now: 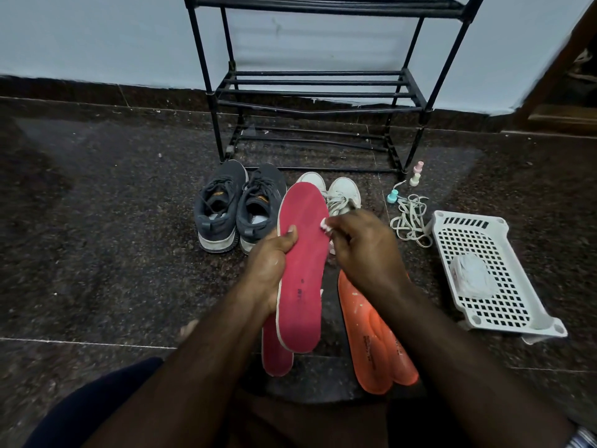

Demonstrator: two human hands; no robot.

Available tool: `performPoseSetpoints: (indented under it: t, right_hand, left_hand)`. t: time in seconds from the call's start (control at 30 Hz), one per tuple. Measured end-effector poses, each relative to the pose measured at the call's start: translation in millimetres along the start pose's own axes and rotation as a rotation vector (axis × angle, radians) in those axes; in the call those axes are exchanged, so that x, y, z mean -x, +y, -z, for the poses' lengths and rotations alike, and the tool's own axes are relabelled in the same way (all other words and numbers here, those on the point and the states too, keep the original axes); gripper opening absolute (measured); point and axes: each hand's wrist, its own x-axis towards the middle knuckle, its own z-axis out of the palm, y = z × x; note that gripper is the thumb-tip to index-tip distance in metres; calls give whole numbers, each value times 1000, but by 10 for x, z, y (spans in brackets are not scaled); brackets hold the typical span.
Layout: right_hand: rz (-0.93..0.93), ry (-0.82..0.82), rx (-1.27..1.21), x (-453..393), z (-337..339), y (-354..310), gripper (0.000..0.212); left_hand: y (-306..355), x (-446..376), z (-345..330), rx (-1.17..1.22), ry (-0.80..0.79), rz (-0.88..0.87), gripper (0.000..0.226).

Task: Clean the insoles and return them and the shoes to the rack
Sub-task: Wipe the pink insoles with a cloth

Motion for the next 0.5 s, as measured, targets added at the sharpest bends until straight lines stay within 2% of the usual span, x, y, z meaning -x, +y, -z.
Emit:
performPoseSetpoints:
  t: [0.2,0.27,0.4,0.5]
  right_hand:
    - [-143,78,-56,-66,153,40,21]
    - [-87,73,-69,-64,157,-2,21]
    - [45,-35,-33,40,3,-118,18]
    - [17,34,25,-114,17,-51,16]
  left_hand:
    - [-4,9,-25,4,0,-23,24]
    - [-5,2,-25,2,-14,-35,27]
    - [-20,39,-98,37,-83,-41,24]
    - [-49,56,-104,-9,-102,-40,21]
